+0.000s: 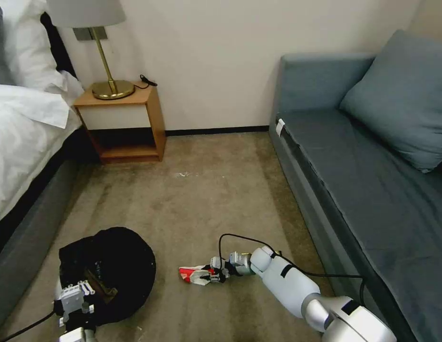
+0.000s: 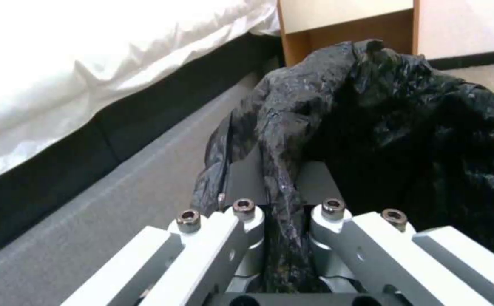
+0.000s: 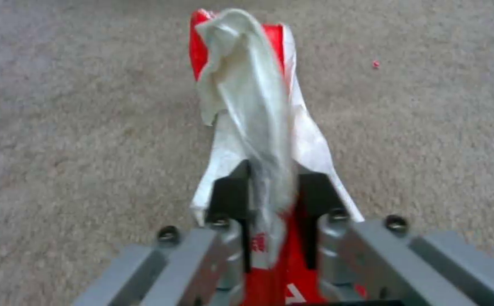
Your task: Pick up the trash bin, then pick up the garbage on the floor and place it into the trash bin.
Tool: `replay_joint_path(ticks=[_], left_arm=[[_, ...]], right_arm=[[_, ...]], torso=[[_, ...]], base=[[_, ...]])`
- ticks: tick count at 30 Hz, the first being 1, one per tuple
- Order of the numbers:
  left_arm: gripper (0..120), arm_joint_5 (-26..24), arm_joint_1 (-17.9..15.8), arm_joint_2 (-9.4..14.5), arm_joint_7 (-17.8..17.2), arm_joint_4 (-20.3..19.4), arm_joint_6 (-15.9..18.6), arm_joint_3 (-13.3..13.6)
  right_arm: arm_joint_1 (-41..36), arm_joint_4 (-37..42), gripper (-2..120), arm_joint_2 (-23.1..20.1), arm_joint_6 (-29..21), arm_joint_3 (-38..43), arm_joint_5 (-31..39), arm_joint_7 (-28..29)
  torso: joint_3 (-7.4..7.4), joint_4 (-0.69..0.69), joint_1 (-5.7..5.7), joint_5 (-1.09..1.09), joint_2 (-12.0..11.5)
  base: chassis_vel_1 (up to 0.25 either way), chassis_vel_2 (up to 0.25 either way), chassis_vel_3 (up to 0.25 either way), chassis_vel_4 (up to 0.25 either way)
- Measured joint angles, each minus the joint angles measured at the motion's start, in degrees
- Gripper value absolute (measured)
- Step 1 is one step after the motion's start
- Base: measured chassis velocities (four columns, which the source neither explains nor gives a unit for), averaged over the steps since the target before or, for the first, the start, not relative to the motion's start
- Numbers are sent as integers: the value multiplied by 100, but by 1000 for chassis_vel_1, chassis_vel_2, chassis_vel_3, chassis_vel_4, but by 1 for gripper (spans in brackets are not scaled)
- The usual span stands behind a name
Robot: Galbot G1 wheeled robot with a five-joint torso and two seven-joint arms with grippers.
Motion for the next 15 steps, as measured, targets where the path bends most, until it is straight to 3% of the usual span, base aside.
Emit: replay_joint_path(ticks=[4,11,15], left_arm=[[5,3,36,0,1,-4,-27,5],[5,0,74,0,7,-54,-30,7],[5,29,114,-2,14,-97,-32,55]], right_arm=[[-70,84,0,-38,7,125,-11,-55],[-101,272,0,-80,-1,373,210,-42],[-104,476,0,-102,106,376,666,293]], torso=[[0,0,0,-1,0],[0,-1,0,-3,0],[0,-1,0,-4,0]], base=[[0,0,0,0],[0,0,0,0],[0,0,0,0]])
